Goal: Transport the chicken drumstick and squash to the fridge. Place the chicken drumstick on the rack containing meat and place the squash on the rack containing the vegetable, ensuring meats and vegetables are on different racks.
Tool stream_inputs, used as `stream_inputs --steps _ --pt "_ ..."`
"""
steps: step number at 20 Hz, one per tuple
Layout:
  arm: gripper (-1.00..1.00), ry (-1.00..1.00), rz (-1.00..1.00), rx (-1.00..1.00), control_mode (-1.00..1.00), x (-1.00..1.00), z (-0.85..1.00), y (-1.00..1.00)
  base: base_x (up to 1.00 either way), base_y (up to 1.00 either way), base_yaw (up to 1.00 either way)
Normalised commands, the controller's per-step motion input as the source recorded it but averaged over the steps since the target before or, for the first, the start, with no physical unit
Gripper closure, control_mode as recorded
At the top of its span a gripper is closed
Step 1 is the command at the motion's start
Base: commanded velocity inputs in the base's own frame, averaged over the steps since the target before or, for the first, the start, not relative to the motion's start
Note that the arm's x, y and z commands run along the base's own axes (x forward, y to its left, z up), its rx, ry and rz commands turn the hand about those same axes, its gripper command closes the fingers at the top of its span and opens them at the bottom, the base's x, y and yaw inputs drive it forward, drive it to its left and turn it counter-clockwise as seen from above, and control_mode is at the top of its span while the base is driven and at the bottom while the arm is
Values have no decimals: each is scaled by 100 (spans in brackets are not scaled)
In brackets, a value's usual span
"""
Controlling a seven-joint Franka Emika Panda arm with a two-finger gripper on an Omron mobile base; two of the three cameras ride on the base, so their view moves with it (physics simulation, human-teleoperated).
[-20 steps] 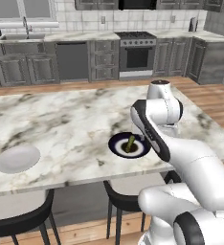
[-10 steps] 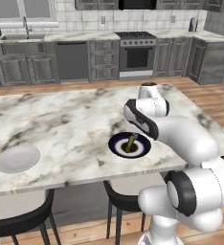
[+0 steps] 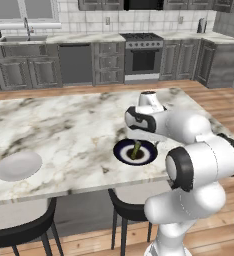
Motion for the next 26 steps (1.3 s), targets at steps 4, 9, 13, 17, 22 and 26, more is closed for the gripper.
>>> stream_inputs --steps 4,9,13,17,22,26 --pt "-100 2 -1 0 -100 26 -43 0 0 0 0" --pt "-100 0 -3 0 -100 10 -34 0 0 0 0" --pt "-100 0 -3 0 -100 21 -25 2 0 0 0" --pt "-100 0 -3 0 -100 23 -11 1 0 0 0" --pt "-100 0 -5 0 -100 26 -3 10 0 0 0" --pt "-100 0 -5 0 -100 18 -2 10 0 0 0"
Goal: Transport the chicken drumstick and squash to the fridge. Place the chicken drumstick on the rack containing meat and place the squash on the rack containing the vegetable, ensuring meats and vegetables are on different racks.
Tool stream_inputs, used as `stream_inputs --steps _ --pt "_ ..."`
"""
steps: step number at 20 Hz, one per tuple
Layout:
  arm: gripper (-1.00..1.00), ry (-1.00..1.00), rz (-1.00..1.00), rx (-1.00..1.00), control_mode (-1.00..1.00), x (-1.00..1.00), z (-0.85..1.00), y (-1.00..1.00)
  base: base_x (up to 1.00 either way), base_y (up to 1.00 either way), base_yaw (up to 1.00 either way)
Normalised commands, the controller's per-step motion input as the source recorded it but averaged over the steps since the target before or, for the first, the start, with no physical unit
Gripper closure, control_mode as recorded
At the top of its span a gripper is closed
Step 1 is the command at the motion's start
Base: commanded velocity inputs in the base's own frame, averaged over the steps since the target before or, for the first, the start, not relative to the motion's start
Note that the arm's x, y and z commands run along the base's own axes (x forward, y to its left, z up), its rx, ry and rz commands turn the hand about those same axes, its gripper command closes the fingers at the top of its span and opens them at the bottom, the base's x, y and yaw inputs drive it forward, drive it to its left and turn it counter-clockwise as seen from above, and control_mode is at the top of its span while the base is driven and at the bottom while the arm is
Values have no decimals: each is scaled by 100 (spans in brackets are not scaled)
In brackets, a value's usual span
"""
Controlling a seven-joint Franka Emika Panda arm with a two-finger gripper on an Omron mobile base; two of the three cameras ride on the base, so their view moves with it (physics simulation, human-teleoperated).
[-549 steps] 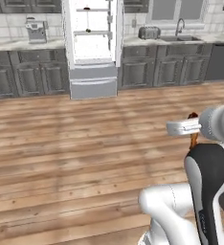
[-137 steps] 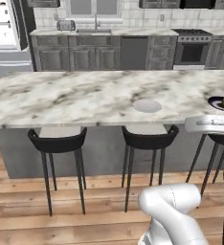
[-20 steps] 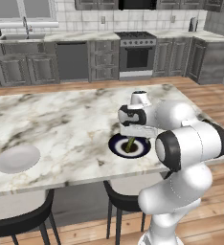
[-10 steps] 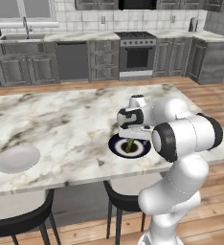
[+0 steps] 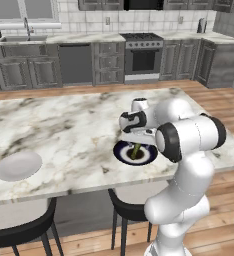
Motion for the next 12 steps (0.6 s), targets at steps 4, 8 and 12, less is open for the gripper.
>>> stream_inputs --steps 4,8,12 --pt "-100 0 0 0 -100 3 -11 0 0 0 0" --pt "-100 1 0 0 -100 12 -25 0 0 0 0" --pt "-100 3 0 0 -100 22 -29 0 0 0 0"
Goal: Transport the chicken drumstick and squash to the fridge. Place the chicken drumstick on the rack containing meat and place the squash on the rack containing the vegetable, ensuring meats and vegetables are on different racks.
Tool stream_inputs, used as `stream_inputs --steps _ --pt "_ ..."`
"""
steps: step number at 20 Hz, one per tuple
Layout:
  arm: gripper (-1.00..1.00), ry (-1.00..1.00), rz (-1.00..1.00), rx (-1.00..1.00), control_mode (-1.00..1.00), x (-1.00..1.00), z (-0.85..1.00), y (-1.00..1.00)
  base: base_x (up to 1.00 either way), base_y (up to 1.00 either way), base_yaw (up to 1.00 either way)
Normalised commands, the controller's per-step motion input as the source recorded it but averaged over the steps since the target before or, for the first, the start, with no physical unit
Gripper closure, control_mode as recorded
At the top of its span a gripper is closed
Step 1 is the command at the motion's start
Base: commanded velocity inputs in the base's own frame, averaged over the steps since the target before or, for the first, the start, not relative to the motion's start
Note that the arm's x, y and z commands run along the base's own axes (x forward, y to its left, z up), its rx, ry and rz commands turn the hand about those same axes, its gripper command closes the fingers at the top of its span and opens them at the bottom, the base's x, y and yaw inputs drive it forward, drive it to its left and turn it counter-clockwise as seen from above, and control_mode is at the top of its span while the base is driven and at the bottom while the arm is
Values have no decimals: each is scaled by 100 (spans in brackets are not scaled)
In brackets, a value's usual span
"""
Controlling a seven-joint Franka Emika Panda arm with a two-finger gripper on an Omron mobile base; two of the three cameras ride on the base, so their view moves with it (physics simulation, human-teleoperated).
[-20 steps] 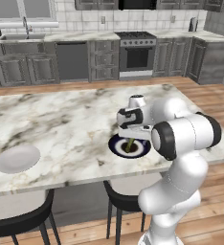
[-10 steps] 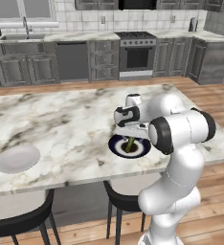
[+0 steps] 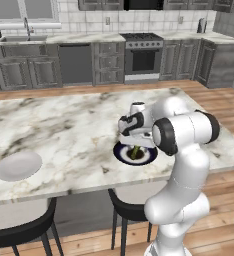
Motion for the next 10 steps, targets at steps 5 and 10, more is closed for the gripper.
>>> stream_inputs --steps 5,10 --pt "-100 0 0 0 -100 37 -24 8 0 0 0" --pt "-100 5 0 0 -100 30 -28 10 0 0 0"
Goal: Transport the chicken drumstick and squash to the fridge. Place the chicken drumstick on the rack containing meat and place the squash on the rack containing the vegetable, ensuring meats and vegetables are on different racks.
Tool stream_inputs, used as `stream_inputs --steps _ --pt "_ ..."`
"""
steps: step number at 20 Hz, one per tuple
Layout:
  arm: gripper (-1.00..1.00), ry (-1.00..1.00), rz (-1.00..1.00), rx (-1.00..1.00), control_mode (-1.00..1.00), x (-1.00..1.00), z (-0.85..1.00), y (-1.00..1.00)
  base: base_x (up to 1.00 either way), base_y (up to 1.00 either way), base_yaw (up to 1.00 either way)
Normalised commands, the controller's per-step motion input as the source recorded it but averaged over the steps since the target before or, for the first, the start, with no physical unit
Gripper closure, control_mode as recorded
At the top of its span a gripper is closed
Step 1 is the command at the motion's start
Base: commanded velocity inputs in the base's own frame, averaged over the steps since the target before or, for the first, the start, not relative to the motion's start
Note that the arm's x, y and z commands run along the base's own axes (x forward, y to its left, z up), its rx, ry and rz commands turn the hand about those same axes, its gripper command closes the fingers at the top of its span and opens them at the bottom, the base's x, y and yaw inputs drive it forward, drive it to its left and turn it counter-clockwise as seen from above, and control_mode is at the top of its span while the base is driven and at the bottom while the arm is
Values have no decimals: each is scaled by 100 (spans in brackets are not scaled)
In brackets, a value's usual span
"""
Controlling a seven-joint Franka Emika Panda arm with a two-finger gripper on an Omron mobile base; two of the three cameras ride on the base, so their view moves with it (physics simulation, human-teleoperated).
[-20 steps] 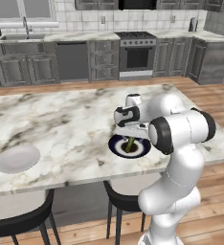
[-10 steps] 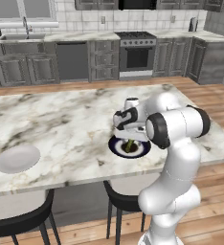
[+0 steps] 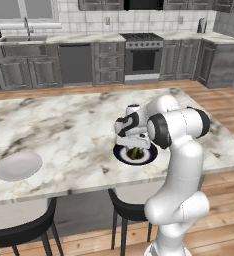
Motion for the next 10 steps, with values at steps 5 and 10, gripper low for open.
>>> stream_inputs --steps 5,10 --pt "100 13 0 0 -100 5 -32 7 0 0 0" --pt "100 22 0 0 -100 -2 -47 0 0 0 0"
